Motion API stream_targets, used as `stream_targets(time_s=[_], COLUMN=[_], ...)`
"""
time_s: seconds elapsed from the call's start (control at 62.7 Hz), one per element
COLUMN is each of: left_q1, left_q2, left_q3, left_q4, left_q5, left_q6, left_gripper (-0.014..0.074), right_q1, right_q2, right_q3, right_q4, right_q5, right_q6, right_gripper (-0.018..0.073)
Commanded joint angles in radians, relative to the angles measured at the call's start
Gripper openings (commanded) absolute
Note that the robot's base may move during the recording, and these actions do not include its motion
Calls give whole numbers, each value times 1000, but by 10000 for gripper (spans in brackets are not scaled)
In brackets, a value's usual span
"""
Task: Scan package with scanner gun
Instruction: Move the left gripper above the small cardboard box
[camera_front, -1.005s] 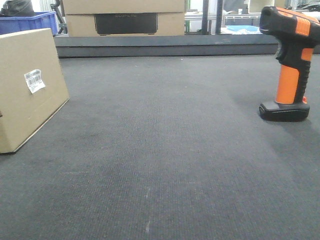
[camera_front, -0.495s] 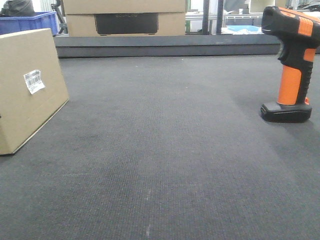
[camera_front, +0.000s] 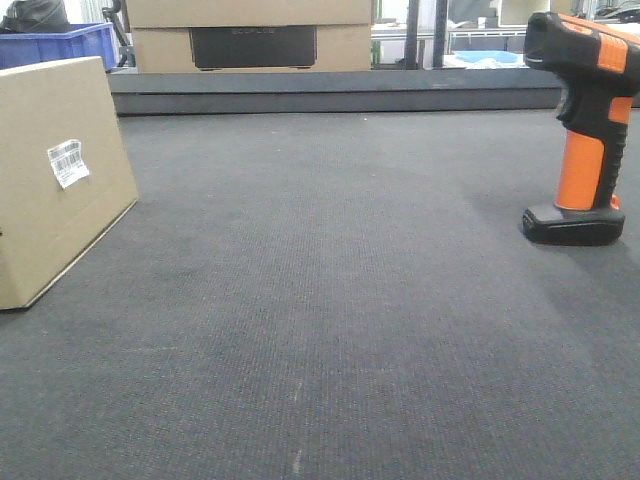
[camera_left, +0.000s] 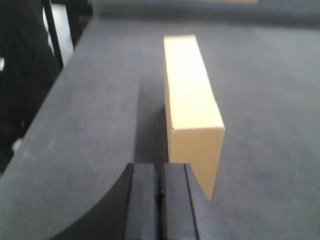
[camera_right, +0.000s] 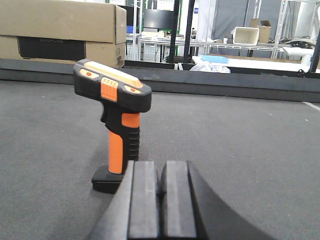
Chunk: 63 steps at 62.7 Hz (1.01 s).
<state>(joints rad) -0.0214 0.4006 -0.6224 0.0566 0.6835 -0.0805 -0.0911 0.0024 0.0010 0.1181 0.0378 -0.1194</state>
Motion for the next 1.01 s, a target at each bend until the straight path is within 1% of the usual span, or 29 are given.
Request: stream_targets(time_s=[0.0,0.064,0.112,0.175,0.223,0.319,0.511,0.622,0.734,0.782,0.862,0.909,0.989], left_q1=[-2,-2,-2,-2,-2,-2,-2,-2,-35,-57,-92,-102,-121], left_q2=[63,86,103,144,204,356,639,778,904,945,1008,1031,1057], left_q3=[-67,-90,-90,-106,-144,-262,-510,-649,-779,-820,-855,-858,-858], left_q4=[-3,-3,-3,-3,-8,-8,-27,-27,-25,-15,38,41,18], left_q5=[26,13,-45,-68,-38,67,189,269,359,369,376,376,378], left_q6=[-2,-2,-2,-2,-2,-2,-2,-29,-35,-57,-137,-164,-167], left_gripper=[-92,-92,-92,-95,-103,-111,-111,-111,-111,-111,-111,-111,-111], right_q1=[-5,-5,-5,-5,-5,-5,-5,-5,-5,-5,-5,-5,-5], right_q2=[-2,-2,-2,-2,-2,-2,-2,-2,-2,-2,-2,-2,-2], right_q3=[-1,-1,-1,-1,-1,-1,-1,-1,-1,-1,-1,-1,-1], right_q4=[-7,-7,-7,-7,-7,-7,-7,-7,-7,-7,-7,-7,-7], right_q5=[-23,-23,-23,-23,-23,-23,-23,-23,-23,-23,-23,-23,-23], right_q6=[-3,-3,-3,-3,-3,-3,-3,-3,-3,-3,-3,-3,-3], right_gripper=[-162,-162,-162,-162,-162,-162,-162,-162,-162,-162,-162,-162,-162])
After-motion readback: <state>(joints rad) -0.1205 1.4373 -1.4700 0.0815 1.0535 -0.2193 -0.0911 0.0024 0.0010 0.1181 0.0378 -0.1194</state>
